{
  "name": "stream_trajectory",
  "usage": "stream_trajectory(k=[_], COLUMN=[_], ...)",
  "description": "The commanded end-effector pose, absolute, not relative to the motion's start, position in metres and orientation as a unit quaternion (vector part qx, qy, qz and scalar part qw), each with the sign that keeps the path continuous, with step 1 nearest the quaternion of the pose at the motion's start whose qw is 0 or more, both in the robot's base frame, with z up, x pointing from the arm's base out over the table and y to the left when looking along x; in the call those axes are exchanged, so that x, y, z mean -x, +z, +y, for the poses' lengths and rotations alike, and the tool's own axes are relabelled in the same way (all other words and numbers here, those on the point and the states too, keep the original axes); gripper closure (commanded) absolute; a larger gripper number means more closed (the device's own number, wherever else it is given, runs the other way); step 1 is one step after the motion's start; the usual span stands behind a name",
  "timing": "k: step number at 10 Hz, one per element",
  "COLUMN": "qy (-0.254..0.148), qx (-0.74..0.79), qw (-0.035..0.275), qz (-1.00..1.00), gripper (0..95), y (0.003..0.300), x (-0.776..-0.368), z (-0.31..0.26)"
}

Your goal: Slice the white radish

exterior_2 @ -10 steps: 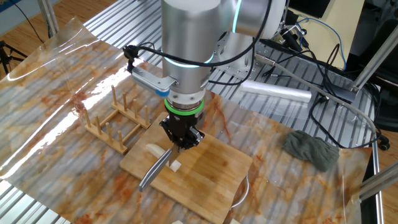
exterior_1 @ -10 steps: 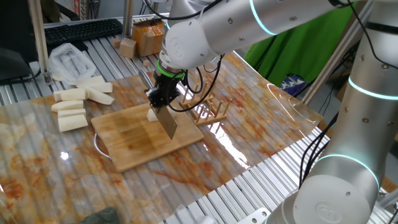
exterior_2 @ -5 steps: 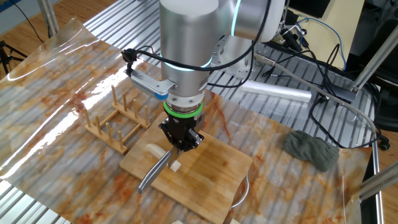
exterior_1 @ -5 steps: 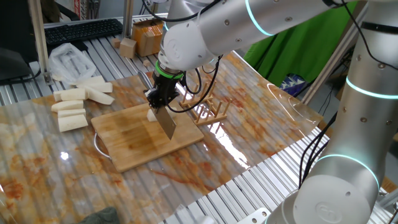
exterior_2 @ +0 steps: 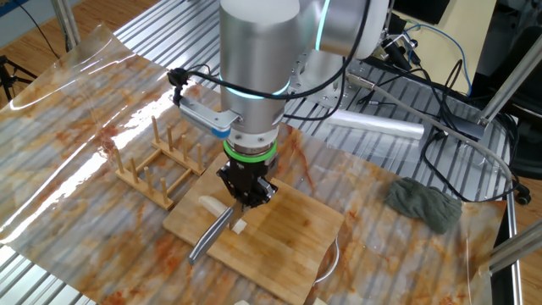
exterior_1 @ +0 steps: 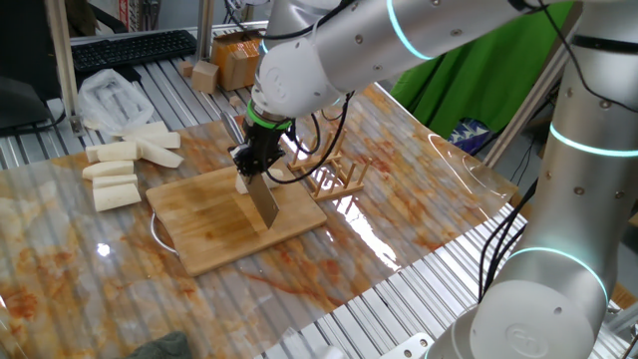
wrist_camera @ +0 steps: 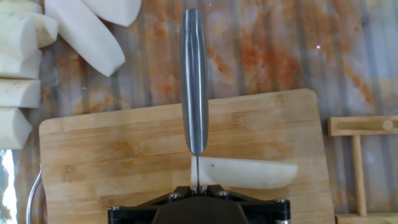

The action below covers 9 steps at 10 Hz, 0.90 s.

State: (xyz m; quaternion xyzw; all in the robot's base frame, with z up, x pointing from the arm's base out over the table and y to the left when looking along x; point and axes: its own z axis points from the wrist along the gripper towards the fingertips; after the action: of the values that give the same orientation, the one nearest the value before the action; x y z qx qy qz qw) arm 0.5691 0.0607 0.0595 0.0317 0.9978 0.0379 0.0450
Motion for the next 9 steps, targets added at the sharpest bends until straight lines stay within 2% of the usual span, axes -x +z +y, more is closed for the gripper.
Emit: stream_trajectory(k=[1, 9], qy=[0.038, 0.038], qx=[-0.033, -0.032], qw=[0.042, 0.028], qz=[0.998, 0.998], gripper=[95.0, 95.0], y=[0.0587, 0.0642], x=[-0.5671, -0.5650], z=[0.0604, 0.0595])
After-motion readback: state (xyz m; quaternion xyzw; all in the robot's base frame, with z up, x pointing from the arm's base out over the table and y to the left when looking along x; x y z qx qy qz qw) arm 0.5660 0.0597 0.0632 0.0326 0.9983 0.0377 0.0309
